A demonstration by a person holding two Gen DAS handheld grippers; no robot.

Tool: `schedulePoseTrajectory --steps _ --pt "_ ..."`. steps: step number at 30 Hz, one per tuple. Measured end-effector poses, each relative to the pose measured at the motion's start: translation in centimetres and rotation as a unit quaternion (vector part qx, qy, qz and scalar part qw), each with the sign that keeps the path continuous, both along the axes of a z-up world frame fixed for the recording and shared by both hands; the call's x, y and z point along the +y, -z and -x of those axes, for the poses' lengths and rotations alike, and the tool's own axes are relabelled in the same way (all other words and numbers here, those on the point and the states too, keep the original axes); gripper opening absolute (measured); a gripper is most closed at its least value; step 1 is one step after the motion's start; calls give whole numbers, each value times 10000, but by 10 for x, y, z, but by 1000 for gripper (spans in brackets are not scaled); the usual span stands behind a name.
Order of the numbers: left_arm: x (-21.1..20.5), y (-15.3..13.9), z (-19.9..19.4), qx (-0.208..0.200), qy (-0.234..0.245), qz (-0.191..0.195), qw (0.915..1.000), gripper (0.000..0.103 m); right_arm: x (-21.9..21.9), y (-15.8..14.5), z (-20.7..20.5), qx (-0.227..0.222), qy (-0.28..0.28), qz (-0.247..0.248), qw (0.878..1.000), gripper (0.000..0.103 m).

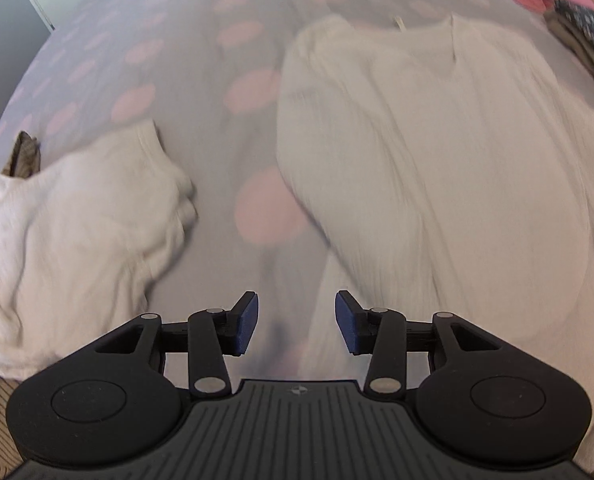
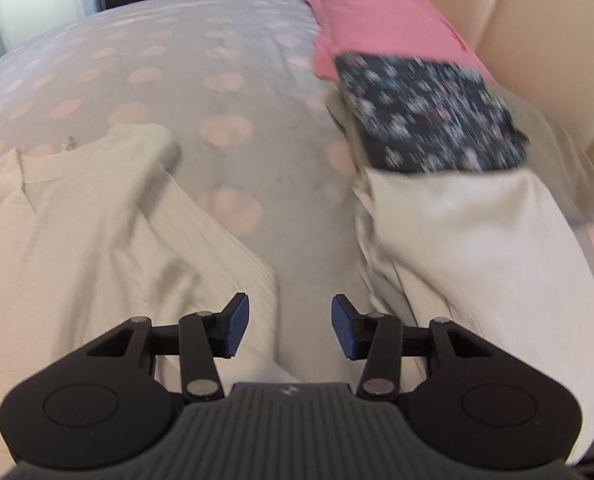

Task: Fold clothes

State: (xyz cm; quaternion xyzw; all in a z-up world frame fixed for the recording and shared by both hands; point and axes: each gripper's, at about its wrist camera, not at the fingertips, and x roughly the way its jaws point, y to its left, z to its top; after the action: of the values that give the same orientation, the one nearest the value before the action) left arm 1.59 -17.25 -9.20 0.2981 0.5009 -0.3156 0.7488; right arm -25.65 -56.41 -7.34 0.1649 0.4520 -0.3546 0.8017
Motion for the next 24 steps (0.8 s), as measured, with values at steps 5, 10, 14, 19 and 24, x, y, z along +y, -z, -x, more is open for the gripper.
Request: schedulePoseTrajectory --steps 5,10,14,19,24 --pt "19 11 14 129 -2 -130 9998 41 -1 25 30 94 350 -631 9973 52" --pt "38 24 16 615 -156 -37 9980 47 -3 38 47 39 533 -1174 9916 54" --pt "39 43 21 756 -116 -237 9968 47 -1 47 47 23 543 -1594 9857 54" --pt "35 45 20 834 -314 -245 9957 23 5 50 42 174 427 -1528 9872 16" --pt "31 26 24 612 -249 -110 9978 1 4 17 55 -334 637 -881 9935 9"
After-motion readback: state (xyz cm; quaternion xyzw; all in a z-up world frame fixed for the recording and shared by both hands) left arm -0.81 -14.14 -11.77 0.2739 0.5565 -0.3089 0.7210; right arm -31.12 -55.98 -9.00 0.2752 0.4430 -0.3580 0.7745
